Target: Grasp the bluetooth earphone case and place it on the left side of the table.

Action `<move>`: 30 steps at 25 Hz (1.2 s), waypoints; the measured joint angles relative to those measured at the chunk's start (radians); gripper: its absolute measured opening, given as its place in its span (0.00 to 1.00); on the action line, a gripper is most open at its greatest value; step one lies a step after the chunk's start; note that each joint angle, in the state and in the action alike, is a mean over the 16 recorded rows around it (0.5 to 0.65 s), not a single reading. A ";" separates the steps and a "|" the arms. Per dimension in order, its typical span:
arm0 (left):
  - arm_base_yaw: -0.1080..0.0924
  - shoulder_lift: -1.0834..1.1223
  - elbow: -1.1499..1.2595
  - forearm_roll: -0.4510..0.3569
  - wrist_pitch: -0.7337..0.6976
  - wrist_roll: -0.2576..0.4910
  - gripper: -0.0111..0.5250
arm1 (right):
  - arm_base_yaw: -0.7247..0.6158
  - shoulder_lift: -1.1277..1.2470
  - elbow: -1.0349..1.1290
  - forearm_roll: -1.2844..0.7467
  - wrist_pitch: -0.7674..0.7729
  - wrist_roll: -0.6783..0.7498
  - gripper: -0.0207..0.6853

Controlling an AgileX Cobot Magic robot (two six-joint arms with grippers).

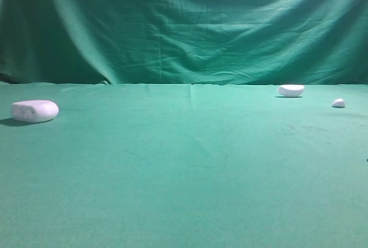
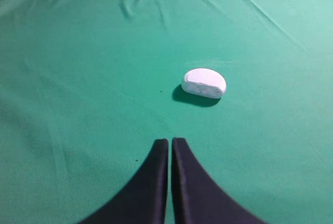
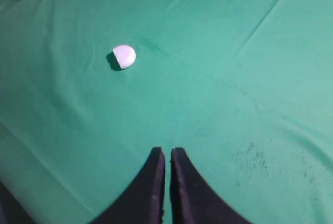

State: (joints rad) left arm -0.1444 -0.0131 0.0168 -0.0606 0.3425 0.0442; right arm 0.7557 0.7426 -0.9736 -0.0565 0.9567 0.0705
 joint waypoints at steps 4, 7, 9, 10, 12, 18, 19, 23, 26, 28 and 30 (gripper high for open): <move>0.000 0.000 0.000 0.000 0.000 0.000 0.02 | -0.015 -0.055 0.035 -0.004 0.006 -0.015 0.03; 0.000 0.000 0.000 0.000 0.000 0.000 0.02 | -0.050 -0.089 0.071 -0.007 -0.011 -0.026 0.03; 0.000 0.000 0.000 0.000 0.000 0.000 0.02 | -0.086 -0.114 0.110 -0.009 -0.042 -0.031 0.03; 0.000 0.000 0.000 0.000 0.000 0.000 0.02 | -0.107 -0.129 0.134 -0.010 -0.064 -0.033 0.03; 0.000 0.000 0.000 0.000 0.000 0.000 0.02 | -0.156 -0.164 0.194 -0.011 -0.123 -0.035 0.03; 0.000 0.000 0.000 0.000 0.000 0.000 0.02 | -0.343 -0.325 0.451 -0.013 -0.363 -0.036 0.03; 0.000 0.000 0.000 0.000 0.000 0.000 0.02 | -0.375 -0.358 0.500 -0.014 -0.403 -0.036 0.03; 0.000 0.000 0.000 0.000 0.000 0.000 0.02 | -0.487 -0.494 0.693 -0.014 -0.543 -0.036 0.03; 0.000 0.000 0.000 0.000 0.000 0.000 0.02 | -0.554 -0.586 0.813 -0.014 -0.614 -0.035 0.03; 0.000 0.000 0.000 0.000 0.000 0.000 0.02 | -0.592 -0.637 0.875 -0.013 -0.644 -0.035 0.03; 0.000 0.000 0.000 0.000 0.000 0.000 0.02 | -0.624 -0.678 0.923 -0.012 -0.659 -0.034 0.03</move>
State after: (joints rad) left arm -0.1444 -0.0131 0.0168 -0.0606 0.3425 0.0442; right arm 0.1319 0.0651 -0.0504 -0.0683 0.2979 0.0367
